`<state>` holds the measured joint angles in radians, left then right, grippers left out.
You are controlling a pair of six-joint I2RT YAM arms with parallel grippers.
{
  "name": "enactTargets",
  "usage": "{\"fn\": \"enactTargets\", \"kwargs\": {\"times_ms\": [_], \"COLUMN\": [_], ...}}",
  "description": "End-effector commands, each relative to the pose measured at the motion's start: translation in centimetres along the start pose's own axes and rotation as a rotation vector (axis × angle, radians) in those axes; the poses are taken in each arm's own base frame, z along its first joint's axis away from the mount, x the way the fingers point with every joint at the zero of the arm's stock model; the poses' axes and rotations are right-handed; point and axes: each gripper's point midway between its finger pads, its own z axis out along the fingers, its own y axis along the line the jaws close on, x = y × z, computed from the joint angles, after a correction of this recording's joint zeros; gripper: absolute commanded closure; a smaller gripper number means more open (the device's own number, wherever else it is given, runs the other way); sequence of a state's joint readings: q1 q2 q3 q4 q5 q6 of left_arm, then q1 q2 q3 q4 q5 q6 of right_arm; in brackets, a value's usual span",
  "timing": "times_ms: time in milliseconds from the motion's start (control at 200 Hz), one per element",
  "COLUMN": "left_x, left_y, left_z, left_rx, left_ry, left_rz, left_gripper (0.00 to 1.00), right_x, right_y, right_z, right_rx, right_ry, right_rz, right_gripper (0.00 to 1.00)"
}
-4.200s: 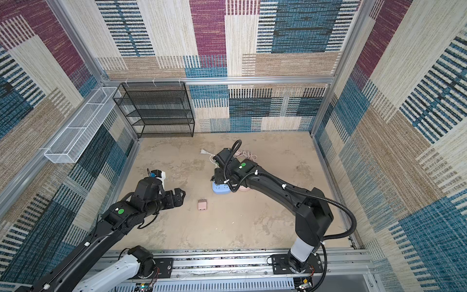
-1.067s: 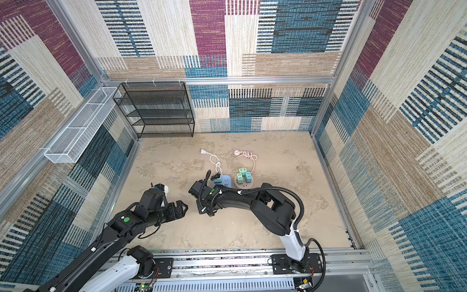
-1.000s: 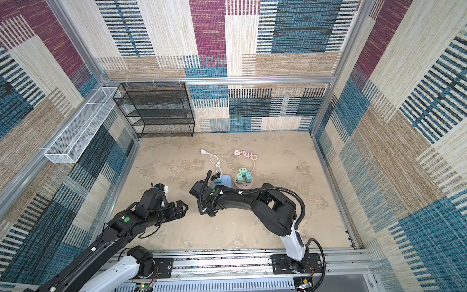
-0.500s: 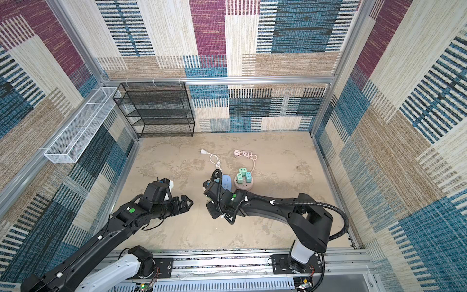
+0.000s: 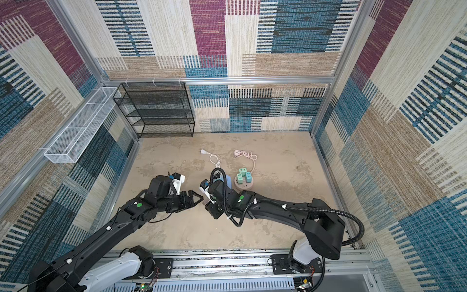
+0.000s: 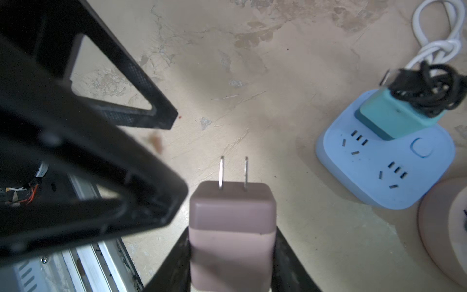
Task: Insert the plug
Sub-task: 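Lift the pink adapter toward the left gripper while the left gripper reaches in, then close the left gripper on the pink adapter's prongs while the right gripper holds it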
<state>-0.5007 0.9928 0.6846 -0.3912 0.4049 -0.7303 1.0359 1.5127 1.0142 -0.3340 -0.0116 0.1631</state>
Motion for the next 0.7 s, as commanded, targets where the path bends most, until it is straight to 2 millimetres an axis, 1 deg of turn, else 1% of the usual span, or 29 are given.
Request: {"fn": "enactTargets", "kwargs": {"times_ms": [0,115,225,275,356,466,486,501,526,691], "left_x": [-0.1,0.0,0.0,-0.1,-0.1,0.0,-0.1,0.0,-0.1,0.1], "left_y": [-1.7,-1.9,-2.4,-2.9,-3.2,-3.2,-3.2,-3.2,-3.2,-3.1], "left_z": [0.1,0.3,0.6,0.6,0.8,1.0,1.0,1.0,1.0,1.0], "left_rx": [0.091,0.113,0.149,0.183,0.204,0.208,0.207,0.207,0.208,0.205], "left_ry": [0.002,0.012,0.017,0.017,0.016,0.026,0.026,0.026,0.026,0.028], "left_rz": [-0.012,-0.016,-0.019,-0.015,-0.021,-0.024,-0.025,-0.026,-0.026,-0.028], "left_gripper": [0.22,0.24,0.29,0.31,0.33,0.41,0.44,0.49,0.51,0.57], "right_x": [-1.8,-2.4,-2.8,-3.0,-3.1,-3.1,-3.2,-3.1,-3.0,-2.8], "right_y": [0.9,1.5,1.8,1.9,2.1,2.2,2.2,2.1,2.1,2.0], "right_z": [-0.6,-1.1,-1.4,-1.6,-1.7,-1.7,-1.7,-1.7,-1.6,-1.3], "right_rx": [-0.038,-0.072,-0.084,-0.087,-0.099,-0.103,-0.101,-0.098,-0.097,-0.093], "right_ry": [-0.066,-0.09,-0.099,-0.104,-0.103,-0.105,-0.106,-0.104,-0.099,-0.09], "right_rz": [-0.02,-0.034,-0.046,-0.052,-0.063,-0.068,-0.067,-0.068,-0.068,-0.072], "right_gripper": [1.0,1.0,1.0,1.0,1.0,1.0,1.0,1.0,1.0,1.0]}}
